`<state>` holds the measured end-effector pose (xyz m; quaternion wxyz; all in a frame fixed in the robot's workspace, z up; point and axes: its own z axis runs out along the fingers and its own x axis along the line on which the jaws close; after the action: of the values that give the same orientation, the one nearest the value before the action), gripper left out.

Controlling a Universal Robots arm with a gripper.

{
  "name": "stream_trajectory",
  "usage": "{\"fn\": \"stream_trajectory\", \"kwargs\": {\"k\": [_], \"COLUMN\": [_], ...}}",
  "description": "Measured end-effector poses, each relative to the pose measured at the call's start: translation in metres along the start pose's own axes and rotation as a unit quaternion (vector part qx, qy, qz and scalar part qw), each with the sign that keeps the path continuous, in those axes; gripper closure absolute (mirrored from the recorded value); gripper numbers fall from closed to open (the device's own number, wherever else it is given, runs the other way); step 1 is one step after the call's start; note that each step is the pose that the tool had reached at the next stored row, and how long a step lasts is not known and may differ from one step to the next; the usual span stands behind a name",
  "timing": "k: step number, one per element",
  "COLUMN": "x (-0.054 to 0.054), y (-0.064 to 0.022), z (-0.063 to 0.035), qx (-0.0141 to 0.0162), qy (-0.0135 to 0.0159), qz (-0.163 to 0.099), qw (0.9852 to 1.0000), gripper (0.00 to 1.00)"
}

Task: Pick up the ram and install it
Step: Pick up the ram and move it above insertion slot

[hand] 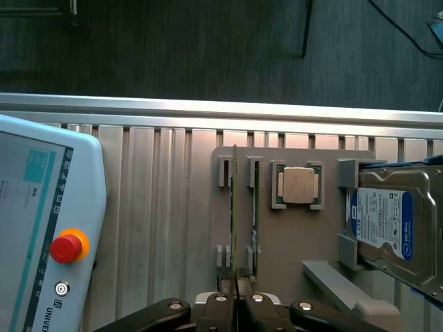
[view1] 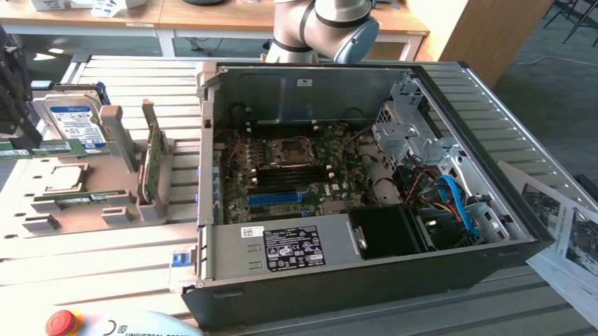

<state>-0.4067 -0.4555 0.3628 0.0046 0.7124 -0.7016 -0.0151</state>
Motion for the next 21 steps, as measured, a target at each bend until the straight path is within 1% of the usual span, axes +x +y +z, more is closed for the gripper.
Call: {"fn": "stream_trajectory", "kwargs": {"k": [21], "x": [-0.001], "y": [0.0012], "z": [-0.0446], "qx": [0.0001], "qy": [0.0021], "qz": [0.002], "qw": [1.0000], "gripper": [0.88]}}
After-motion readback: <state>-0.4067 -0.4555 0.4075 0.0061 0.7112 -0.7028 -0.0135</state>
